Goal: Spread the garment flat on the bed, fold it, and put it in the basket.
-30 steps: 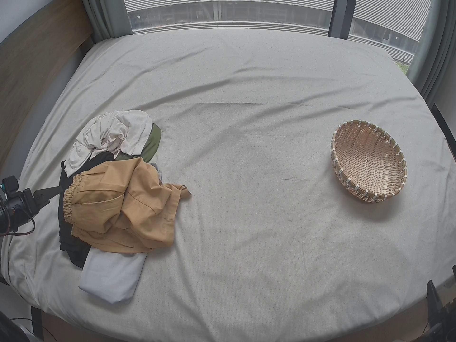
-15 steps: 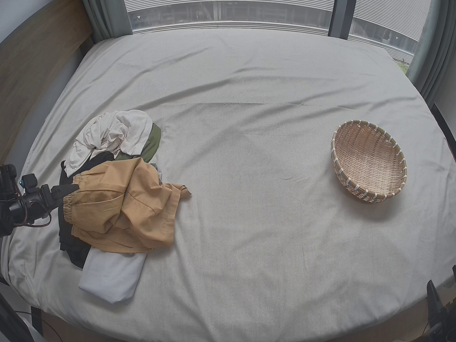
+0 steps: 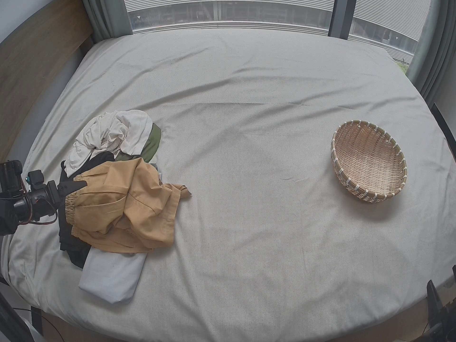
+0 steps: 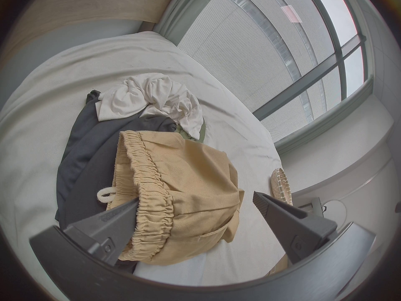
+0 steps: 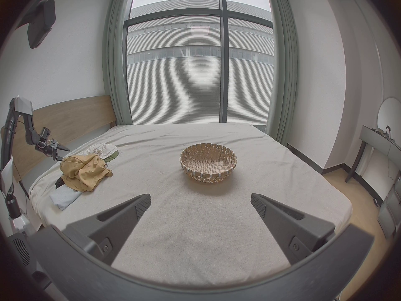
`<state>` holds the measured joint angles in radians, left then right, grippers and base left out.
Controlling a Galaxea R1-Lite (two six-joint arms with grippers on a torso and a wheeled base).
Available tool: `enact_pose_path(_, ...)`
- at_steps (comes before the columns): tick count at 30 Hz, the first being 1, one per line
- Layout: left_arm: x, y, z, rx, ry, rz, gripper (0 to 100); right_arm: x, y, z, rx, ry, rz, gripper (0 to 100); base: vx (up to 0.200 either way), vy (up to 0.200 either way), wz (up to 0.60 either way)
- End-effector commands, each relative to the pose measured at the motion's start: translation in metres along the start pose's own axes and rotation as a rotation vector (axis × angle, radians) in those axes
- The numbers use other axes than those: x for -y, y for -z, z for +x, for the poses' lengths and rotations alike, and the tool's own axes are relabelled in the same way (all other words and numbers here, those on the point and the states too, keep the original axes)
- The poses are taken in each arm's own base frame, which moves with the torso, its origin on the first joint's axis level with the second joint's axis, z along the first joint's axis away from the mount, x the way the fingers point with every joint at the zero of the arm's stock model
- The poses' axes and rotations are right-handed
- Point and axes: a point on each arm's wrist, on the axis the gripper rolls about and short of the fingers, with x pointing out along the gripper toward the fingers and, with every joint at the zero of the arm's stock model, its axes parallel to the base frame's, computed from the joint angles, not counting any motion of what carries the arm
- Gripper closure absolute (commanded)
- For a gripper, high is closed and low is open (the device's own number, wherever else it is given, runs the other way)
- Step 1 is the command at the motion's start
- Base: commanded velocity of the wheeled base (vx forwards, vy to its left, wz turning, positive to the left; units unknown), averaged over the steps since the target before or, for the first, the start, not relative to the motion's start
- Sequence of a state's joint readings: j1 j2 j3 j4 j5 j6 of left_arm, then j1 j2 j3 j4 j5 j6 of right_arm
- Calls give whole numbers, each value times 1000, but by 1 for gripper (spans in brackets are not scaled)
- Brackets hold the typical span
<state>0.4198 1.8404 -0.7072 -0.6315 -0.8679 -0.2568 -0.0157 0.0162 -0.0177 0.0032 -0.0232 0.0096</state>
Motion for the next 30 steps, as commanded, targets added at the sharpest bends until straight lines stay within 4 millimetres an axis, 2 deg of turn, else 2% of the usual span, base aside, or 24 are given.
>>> enact_pose_path(1,-1,13,1,-11,9,49,0,0,5,1,-12,0,1,0,0,0,0)
enact_pose_path(12,-19,28,17,11,100,118,0,0,5,1,-12,1,1,0,0,0,0)
enact_pose_path(15,-28,37,25,24,107,137,0,0,5,1,-12,4,2,0,0,0,0)
enact_pose_path(30,-25,42,26,33,148,161,0,0,5,1,-12,6,2,0,0,0,0)
